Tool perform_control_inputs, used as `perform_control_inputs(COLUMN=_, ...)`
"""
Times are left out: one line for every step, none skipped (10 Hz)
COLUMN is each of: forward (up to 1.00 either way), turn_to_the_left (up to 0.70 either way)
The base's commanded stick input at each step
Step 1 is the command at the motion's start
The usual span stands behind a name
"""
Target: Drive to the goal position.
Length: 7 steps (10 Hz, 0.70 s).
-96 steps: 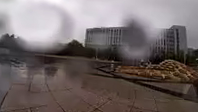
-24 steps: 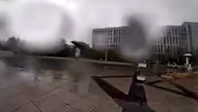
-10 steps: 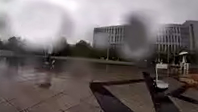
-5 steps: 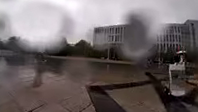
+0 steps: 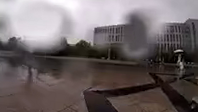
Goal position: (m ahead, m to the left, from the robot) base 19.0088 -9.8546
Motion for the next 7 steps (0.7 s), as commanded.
perform_control_inputs(forward=0.7, turn_to_the_left=-0.25)
perform_control_inputs(forward=0.7, turn_to_the_left=-0.01)
perform_control_inputs(forward=0.7, turn_to_the_left=0.0)
perform_control_inputs(forward=0.7, turn_to_the_left=-0.04)
perform_control_inputs(forward=0.7, turn_to_the_left=-0.23)
perform_control_inputs(forward=0.7, turn_to_the_left=-0.3)
perform_control_inputs(forward=0.7, turn_to_the_left=-0.35)
